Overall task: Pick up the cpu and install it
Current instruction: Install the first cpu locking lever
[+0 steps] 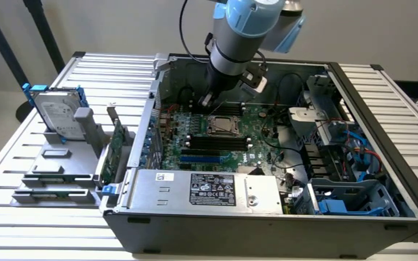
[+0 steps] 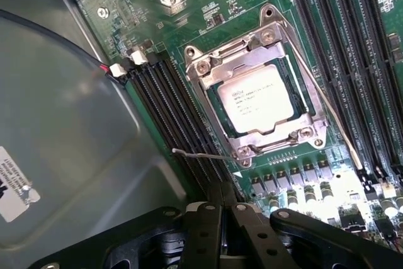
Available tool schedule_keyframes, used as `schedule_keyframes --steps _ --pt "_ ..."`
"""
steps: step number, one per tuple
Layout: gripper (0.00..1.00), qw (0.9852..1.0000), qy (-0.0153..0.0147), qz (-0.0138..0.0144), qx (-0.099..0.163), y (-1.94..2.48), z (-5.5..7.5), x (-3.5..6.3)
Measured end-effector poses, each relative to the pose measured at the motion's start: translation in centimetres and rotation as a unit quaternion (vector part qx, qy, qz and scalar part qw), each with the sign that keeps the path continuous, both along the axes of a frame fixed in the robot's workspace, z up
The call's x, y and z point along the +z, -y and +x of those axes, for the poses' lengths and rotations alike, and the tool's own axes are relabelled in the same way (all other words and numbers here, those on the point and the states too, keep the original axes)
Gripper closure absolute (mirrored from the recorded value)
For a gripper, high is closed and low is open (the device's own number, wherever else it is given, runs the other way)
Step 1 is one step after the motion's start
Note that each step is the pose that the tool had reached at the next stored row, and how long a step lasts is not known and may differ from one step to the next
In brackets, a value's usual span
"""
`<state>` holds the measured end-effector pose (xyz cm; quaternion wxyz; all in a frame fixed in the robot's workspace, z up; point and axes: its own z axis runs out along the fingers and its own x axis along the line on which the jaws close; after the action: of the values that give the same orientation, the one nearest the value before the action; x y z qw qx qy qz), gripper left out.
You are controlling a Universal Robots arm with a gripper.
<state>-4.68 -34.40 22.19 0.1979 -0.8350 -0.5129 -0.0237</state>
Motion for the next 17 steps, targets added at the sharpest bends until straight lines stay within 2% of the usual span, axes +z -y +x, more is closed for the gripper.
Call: schedule_keyframes --steps 3,10,17 --pt "0.89 1.0000 0.0020 0.0000 0.000 0.00 -0.1 -0.54" --pt "0.89 1.0000 0.0098 -0.0007 0.000 -0.02 -0.2 -1.73" --pt "0.89 0.9999 0.0106 -0.0042 0.000 -0.49 -0.2 -1.96"
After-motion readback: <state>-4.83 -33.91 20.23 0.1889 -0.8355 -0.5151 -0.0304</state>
